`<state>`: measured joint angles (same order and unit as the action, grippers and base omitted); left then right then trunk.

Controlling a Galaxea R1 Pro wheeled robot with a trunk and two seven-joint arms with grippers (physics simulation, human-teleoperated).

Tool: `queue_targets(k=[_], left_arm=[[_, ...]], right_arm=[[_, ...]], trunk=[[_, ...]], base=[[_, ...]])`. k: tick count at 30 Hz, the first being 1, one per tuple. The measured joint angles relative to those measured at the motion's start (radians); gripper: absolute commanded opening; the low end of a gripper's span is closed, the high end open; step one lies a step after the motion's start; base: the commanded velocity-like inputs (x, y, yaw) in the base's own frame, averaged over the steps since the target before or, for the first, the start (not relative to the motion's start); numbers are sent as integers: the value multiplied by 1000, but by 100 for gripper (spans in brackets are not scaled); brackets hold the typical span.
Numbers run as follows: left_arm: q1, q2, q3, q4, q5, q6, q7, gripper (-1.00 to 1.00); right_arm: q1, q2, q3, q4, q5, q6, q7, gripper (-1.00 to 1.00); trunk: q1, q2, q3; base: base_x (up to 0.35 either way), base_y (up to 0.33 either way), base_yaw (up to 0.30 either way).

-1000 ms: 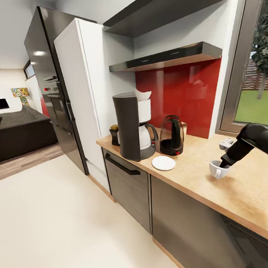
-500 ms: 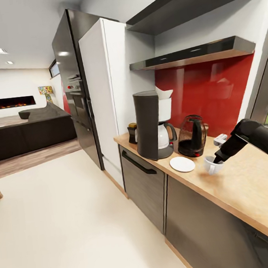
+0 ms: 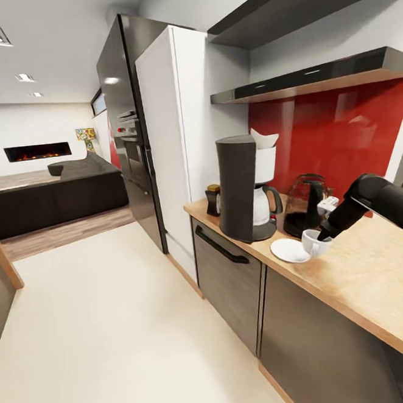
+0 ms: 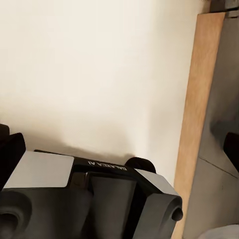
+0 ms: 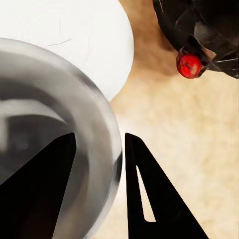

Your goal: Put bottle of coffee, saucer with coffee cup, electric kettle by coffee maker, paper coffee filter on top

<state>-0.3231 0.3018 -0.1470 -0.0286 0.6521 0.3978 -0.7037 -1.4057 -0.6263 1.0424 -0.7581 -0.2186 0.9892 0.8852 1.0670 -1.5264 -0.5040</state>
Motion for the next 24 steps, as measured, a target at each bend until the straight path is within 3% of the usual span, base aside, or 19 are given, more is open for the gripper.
queue_targets(k=[24], left_arm=[[0, 0, 1, 0, 0, 0, 0, 100]], right_arm=[[1, 0, 0, 0, 0, -1, 0, -100]], trunk=[[0, 0, 0]], base=[[115, 39, 0]])
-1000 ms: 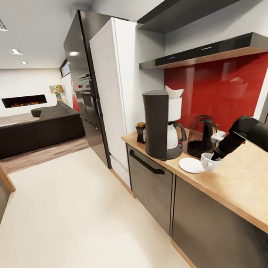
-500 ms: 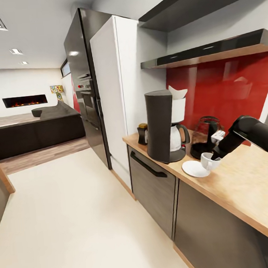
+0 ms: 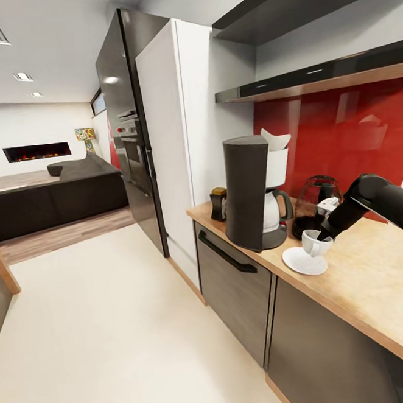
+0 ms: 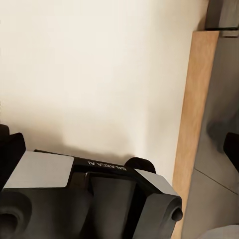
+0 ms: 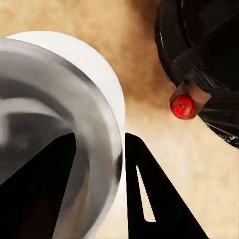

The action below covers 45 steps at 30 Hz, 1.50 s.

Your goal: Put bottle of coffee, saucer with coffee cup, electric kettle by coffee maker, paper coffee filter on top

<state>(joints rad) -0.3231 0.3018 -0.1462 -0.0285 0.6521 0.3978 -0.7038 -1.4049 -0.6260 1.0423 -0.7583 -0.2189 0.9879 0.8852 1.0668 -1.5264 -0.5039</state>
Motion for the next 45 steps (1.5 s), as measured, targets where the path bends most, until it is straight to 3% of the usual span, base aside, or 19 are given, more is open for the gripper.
queue_targets(k=[45], left_arm=[[0, 0, -1, 0, 0, 0, 0, 100]], right_arm=[[13, 2, 9, 12, -4, -6, -3, -100]], trunk=[[0, 0, 0]], base=[[17, 12, 0]])
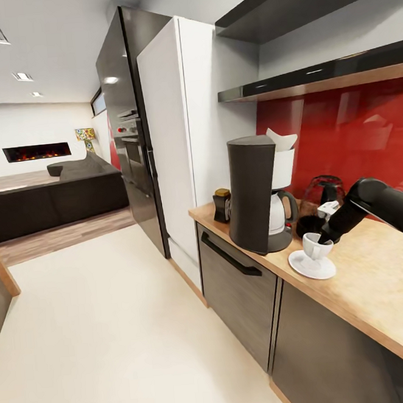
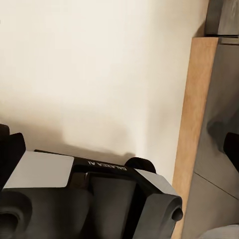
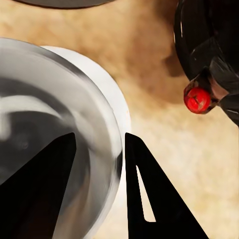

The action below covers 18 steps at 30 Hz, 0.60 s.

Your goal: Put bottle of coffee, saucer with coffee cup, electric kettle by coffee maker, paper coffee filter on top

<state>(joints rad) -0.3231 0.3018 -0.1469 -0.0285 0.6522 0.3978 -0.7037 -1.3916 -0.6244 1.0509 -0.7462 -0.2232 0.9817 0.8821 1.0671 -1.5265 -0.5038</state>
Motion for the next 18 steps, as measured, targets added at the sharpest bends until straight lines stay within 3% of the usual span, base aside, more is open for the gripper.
queue_targets(k=[18], left_arm=[[0, 0, 0, 0, 0, 0, 0, 100]], right_arm=[[2, 27, 1, 3, 3, 1, -1, -100]], trunk=[[0, 0, 0]], base=[[0, 0, 0]])
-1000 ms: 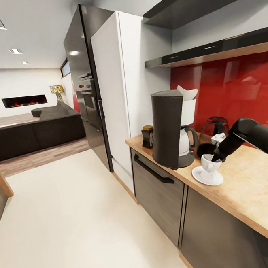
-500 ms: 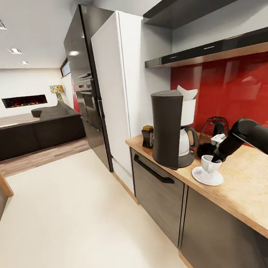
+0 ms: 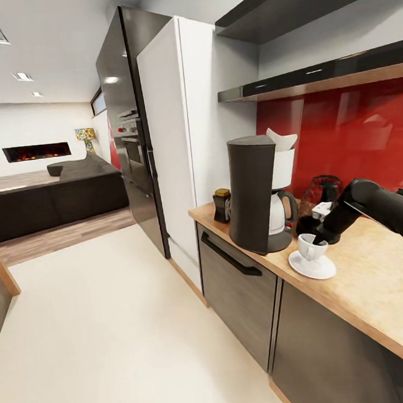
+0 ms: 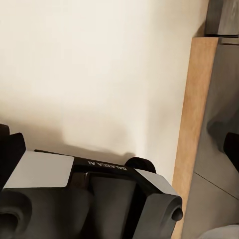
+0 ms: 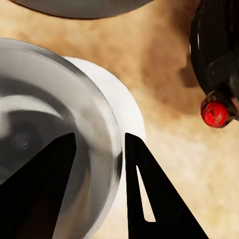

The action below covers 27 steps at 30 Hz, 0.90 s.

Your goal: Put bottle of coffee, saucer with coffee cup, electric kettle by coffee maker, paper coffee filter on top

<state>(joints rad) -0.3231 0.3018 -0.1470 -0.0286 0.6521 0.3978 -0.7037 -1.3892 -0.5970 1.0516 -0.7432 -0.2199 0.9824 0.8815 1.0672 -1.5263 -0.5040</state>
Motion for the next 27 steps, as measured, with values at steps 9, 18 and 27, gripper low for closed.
queue_targets(k=[9, 18, 27], left_arm=[[0, 0, 0, 0, 0, 0, 0, 100], [0, 0, 0, 0, 0, 0, 0, 100], [0, 0, 0, 0, -1, 0, 0, 100]], right_arm=[[0, 6, -1, 62, -4, 0, -4, -100], [0, 8, 0, 68, -3, -1, -5, -100], [2, 20, 0, 70, -1, -1, -5, -100]], trunk=[[0, 0, 0], [0, 0, 0], [0, 0, 0]], base=[[0, 0, 0], [0, 0, 0], [0, 0, 0]])
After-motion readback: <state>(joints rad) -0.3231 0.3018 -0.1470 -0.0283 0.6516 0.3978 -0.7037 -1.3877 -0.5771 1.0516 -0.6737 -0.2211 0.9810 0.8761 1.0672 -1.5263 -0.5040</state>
